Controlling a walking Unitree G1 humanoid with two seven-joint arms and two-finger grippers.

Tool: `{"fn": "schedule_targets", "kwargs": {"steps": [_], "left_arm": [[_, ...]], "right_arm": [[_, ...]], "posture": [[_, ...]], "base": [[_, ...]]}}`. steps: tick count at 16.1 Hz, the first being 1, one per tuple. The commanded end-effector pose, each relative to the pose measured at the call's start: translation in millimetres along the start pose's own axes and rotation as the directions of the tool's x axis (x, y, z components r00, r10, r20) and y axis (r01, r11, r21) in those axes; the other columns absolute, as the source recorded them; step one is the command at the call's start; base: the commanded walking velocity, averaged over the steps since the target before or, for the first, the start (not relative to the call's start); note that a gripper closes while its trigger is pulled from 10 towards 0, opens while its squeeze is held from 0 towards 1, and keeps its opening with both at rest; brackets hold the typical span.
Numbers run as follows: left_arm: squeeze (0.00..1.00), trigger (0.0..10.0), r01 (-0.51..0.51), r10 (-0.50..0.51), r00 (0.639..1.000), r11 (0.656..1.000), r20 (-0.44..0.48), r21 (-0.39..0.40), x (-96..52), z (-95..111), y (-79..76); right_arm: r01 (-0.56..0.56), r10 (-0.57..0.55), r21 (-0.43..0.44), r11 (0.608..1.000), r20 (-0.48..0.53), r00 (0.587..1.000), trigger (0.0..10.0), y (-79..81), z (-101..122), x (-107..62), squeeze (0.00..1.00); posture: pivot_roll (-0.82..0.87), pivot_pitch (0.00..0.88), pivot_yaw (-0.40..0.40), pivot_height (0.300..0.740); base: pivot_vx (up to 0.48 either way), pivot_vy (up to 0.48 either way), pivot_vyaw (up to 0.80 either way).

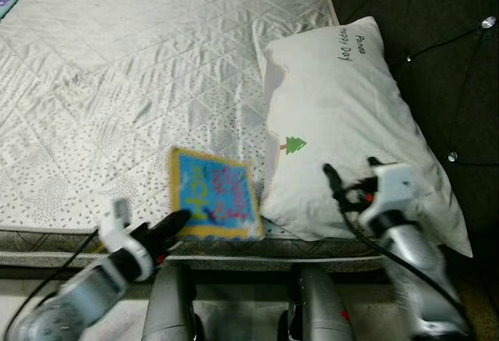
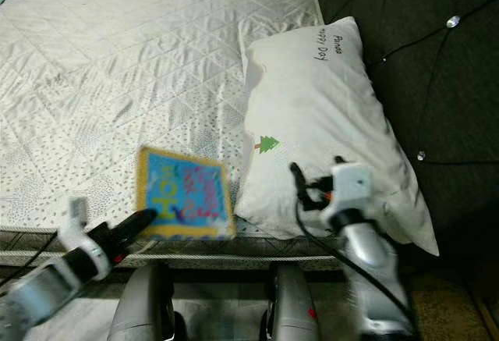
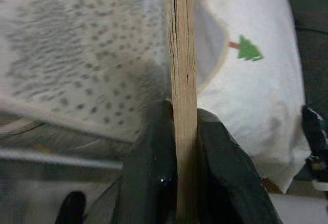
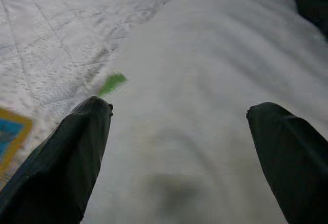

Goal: Clean up the room

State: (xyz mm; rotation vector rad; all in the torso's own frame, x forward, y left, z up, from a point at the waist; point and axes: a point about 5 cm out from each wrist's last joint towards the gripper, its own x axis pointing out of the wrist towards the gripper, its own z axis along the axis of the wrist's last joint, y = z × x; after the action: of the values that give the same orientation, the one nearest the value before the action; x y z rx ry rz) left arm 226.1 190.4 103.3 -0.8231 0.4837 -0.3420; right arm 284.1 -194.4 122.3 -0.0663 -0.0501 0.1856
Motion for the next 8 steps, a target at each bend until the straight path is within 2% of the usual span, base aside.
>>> {"fn": "schedule_targets", "kwargs": {"steps": [1,2,4,6,8], "left_arm": [[0.00,10.0,-0.008,0.008,1.000,1.000,-0.028,-0.011,-4.7,-0.2,6.4],[0.00,10.0,-0.057,0.056,0.996,0.998,-0.068,-0.002,-9.3,0.3,18.4],[0.00,10.0,-0.076,0.076,0.995,0.997,-0.058,0.013,-12.7,7.3,26.8],[0.00,10.0,-0.119,0.118,0.993,0.991,0.008,0.058,-13.3,24.0,36.6],[0.00,10.0,-0.178,0.172,0.983,0.978,0.062,0.113,-8.0,38.7,46.4]], "right_arm": [[0.011,-0.011,-0.001,1.000,-0.007,1.000,10.0,-6.6,0.2,-5.2,0.00],[0.030,-0.030,-0.020,0.999,-0.016,0.999,10.0,-14.9,-0.4,-8.8,0.00],[0.041,-0.041,-0.032,0.999,-0.018,0.999,10.0,-19.8,0.5,-11.2,0.00],[0.051,-0.053,-0.041,0.998,-0.028,0.998,10.0,-23.9,-0.3,-14.5,0.00],[0.046,-0.047,-0.042,0.998,-0.029,0.998,10.0,-20.8,-1.3,-15.8,0.00]], "posture": [[-0.03,0.176,-0.026,0.595],[-0.03,0.176,-0.026,0.595],[-0.04,0.173,-0.021,0.595],[-0.05,0.172,-0.023,0.595],[-0.06,0.170,-0.029,0.595]], "base": [[0.000,0.000,0.00],[0.000,0.000,0.00],[0.000,0.000,0.00],[0.000,0.000,0.00],[0.000,0.000,0.00]]}}
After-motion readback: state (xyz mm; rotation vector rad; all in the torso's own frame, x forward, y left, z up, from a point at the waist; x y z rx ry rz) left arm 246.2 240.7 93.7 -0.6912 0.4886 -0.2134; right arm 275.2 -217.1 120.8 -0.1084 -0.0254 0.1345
